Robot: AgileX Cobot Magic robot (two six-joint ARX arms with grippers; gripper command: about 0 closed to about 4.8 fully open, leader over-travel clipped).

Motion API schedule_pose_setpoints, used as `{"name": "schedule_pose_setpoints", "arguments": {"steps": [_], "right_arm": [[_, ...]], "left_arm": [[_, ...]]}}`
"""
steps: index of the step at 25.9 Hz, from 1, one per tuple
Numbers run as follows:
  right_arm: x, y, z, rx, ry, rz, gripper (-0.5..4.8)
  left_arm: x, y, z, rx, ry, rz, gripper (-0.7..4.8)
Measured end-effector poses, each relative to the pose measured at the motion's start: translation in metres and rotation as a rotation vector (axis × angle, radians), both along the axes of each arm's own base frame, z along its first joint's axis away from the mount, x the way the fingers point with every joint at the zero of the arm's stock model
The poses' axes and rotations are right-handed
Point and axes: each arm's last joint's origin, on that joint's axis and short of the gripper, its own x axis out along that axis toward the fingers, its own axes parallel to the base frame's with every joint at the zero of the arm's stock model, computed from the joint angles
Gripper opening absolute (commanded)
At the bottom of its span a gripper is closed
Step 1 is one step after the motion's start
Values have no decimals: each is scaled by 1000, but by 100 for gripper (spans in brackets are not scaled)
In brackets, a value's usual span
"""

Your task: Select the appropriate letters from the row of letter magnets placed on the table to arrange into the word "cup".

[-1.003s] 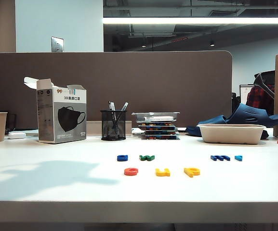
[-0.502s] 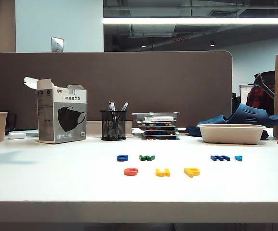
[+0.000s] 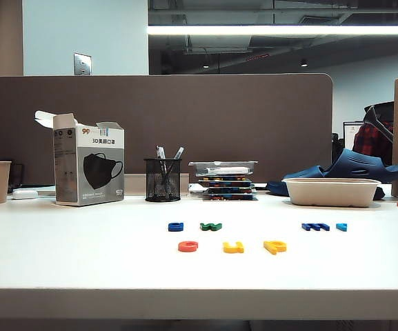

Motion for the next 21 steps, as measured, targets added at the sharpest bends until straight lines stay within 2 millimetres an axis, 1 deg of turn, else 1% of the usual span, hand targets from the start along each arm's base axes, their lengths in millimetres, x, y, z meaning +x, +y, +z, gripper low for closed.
{"name": "schedule_pose_setpoints", "arguments": {"steps": [2,4,5,7,9,12,14,16,18,21], "right_arm": [[2,0,-5,3,20,3,-1],[2,0,-5,8,18,20,1],[2,0,-5,8,13,23,4],[3,1,-5,14,11,45,3],[5,2,-9,22,15,66,3],[6,4,-11,51,11,163,-1],[9,5,-12,53,-20,191,-1],[12,5,-20,57,-3,193,-1],[15,4,-31,58,2,193,-1],[18,4,-46,53,-29,194,-1]], "left_arm": [[-17,-3,-11,-7,5,-48,-5],[-44,-6,-31,-34,17,-100,-5],[-54,-6,-39,-44,24,-105,-5],[-86,-5,-62,-58,15,-109,-5],[-102,-5,-74,-67,1,-134,-5],[-113,-6,-91,-74,24,-169,-5],[-123,-5,-112,-76,43,-170,-5],[-132,-5,-125,-78,35,-171,-5],[-136,-5,-134,-88,20,-170,-5],[-140,-5,-154,-98,23,-169,-5]]}}
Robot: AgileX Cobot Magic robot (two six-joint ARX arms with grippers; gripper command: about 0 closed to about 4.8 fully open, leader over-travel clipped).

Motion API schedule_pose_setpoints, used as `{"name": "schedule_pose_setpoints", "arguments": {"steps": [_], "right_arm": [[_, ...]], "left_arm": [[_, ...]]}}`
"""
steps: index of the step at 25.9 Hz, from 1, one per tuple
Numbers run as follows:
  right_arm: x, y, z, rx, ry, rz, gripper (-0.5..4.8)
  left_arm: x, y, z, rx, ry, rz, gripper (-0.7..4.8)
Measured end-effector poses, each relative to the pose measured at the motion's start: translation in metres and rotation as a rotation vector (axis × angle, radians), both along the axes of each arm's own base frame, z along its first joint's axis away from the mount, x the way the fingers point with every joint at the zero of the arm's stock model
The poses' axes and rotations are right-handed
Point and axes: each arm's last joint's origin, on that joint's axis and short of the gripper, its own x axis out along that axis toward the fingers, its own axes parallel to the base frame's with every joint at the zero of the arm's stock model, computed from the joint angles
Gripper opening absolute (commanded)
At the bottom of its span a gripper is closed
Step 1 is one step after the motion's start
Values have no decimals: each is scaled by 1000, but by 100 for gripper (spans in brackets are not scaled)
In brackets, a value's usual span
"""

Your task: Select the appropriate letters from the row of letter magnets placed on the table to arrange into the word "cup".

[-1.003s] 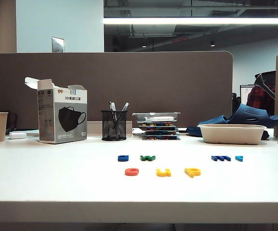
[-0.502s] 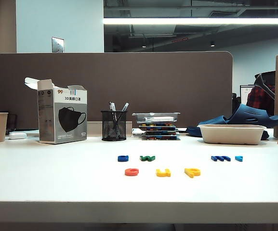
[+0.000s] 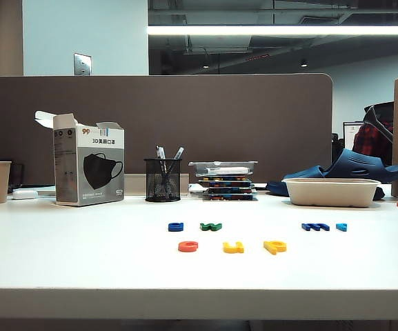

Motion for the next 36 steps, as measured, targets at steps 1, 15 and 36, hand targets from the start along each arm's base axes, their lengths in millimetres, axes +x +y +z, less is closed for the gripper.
{"name": "schedule_pose_setpoints", "arguments": {"steps": [1,15,36], "right_arm": [[0,0,-4,-3,-27,0,-1],[19,-4,-56,-75,-170,-77,-1],[24,-7,-68,-237,-217,-143,2]], "left_arm": [[-2,0,-6,-2,-3,-1,-5],[54,-1,-93,-27,-176,46,-5],[124,-2,-209,-57,-245,61,-5]]}}
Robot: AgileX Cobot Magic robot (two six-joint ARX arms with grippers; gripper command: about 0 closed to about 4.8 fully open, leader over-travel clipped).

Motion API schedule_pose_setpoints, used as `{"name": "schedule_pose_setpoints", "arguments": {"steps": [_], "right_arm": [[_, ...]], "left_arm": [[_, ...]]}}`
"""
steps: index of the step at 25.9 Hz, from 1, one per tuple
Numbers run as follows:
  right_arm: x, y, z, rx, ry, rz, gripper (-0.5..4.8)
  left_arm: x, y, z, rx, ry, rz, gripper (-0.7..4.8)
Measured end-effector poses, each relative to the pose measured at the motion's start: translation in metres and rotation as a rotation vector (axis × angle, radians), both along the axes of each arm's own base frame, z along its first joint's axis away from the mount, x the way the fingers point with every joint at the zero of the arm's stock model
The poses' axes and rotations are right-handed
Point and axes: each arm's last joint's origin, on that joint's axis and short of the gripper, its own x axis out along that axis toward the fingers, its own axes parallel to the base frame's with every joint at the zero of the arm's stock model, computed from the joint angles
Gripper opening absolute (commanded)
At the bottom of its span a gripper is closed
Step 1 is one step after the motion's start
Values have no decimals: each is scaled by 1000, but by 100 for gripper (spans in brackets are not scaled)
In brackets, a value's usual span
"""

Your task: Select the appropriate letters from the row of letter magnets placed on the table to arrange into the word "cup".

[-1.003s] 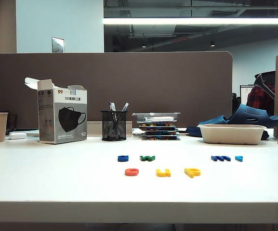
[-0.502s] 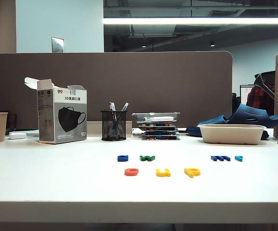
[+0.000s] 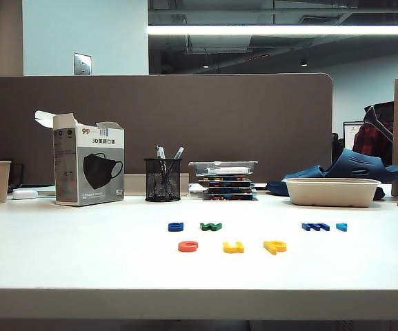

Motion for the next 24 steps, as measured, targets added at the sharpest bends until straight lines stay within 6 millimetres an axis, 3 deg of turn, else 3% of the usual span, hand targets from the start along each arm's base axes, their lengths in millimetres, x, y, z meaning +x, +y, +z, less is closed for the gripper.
{"name": "schedule_pose_setpoints", "arguments": {"steps": [24], "right_arm": [[0,0,0,9,0,-3,3]], "left_arm": [[1,0,-5,5,58,0,-5]]}}
